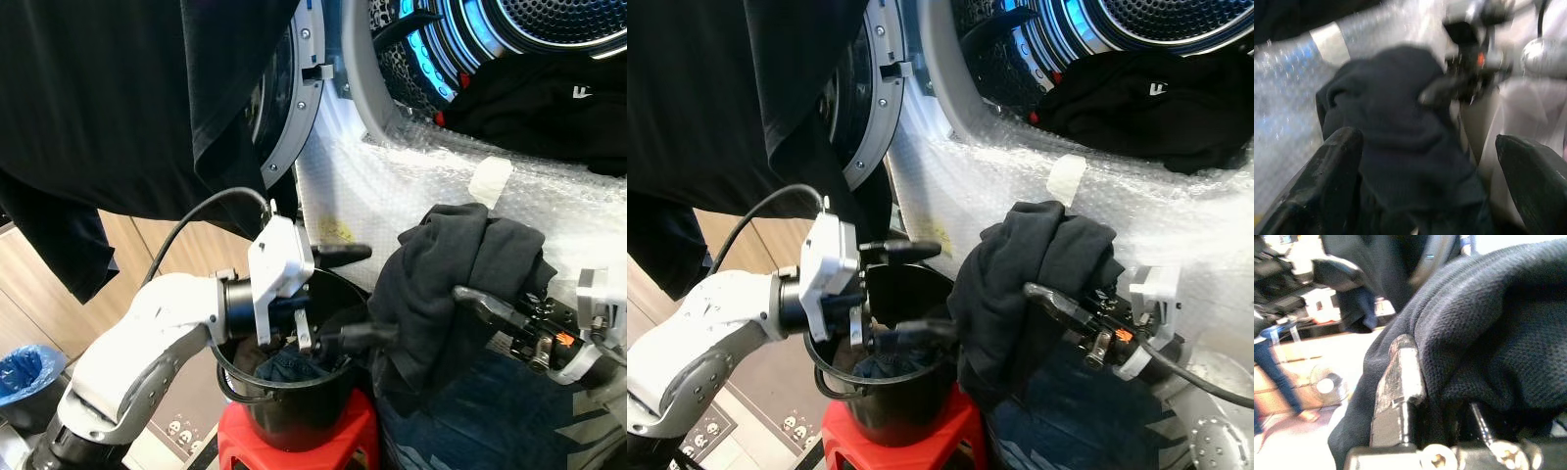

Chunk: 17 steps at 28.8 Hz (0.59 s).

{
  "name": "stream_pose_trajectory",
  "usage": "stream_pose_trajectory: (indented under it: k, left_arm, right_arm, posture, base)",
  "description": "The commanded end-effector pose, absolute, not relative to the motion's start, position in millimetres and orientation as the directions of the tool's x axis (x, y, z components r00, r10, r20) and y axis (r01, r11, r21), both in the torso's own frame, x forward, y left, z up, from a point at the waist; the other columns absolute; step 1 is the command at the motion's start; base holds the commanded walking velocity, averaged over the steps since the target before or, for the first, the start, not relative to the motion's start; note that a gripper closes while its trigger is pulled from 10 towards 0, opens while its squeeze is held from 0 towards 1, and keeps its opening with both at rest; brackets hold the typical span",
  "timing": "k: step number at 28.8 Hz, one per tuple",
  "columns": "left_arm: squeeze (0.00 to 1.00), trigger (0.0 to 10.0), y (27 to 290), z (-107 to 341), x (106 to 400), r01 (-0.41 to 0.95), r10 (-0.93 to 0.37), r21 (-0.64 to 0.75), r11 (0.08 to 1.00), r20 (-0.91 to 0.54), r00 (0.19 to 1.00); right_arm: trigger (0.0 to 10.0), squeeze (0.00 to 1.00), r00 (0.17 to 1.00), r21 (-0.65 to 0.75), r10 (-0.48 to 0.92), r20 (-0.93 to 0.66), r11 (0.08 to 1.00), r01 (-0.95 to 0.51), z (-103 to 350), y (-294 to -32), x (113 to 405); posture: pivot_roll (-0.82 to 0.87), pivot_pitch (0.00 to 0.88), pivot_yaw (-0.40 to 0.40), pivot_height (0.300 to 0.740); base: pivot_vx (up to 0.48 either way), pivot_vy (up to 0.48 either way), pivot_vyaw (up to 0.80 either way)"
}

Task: Clothes washing

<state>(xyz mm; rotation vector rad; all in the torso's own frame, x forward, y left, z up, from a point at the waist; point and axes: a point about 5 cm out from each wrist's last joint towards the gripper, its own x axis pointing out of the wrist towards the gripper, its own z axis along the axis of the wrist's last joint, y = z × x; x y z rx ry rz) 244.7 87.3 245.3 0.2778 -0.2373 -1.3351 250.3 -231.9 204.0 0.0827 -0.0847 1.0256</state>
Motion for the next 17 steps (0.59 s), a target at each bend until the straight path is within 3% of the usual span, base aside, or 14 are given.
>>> stream_pose_trajectory:
  k: [1, 5, 6, 7, 9, 17]
  left_arm:
    - [0.00, 10.0, 87, 243, 241, 0.908, -0.978, 0.375, 0.186, -0.021, 0.209]
    - [0.00, 10.0, 88, 231, 237, 0.912, -0.977, 0.373, 0.171, -0.054, 0.206]
    - [0.00, 10.0, 88, 229, 237, 0.914, -0.976, 0.366, 0.174, -0.057, 0.208]
    - [0.00, 10.0, 88, 224, 236, 0.918, -0.975, 0.353, 0.178, -0.061, 0.213]
    - [0.00, 10.0, 88, 220, 236, 0.919, -0.973, 0.349, 0.183, -0.068, 0.219]
    - [0.00, 10.0, 85, 194, 231, 0.934, -0.965, 0.304, 0.189, -0.118, 0.234]
  right_arm:
    - [0.7, 0.00, 0.435, -0.051, 0.888, 0.151, 0.446, -0.894, 228, -228, 246]
    - [3.9, 0.00, 0.312, -0.083, 0.936, 0.163, 0.328, -0.941, 247, -225, 237]
    - [5.3, 0.00, 0.283, -0.090, 0.946, 0.156, 0.299, -0.950, 251, -223, 236]
    - [8.9, 0.00, 0.231, -0.104, 0.963, 0.137, 0.246, -0.964, 255, -219, 233]
    - [10.0, 0.00, 0.194, -0.109, 0.972, 0.130, 0.209, -0.972, 259, -216, 232]
    - [10.0, 0.00, 0.040, -0.203, 0.980, 0.193, 0.080, -0.976, 307, -211, 234]
  posture:
    - [-0.07, 0.000, 0.071, 0.740]
    - [-0.07, 0.000, 0.071, 0.740]
    - [-0.07, 0.000, 0.070, 0.740]
    - [-0.07, 0.000, 0.070, 0.740]
    - [-0.07, 0.000, 0.070, 0.740]
    - [-0.07, 0.014, 0.060, 0.740]
  base:
    - [0.000, 0.000, 0.00]
    - [0.000, 0.000, 0.00]
    - [0.000, 0.000, 0.00]
    - [0.000, 0.000, 0.00]
    - [0.000, 0.000, 0.00]
    - [0.000, 0.000, 0.00]
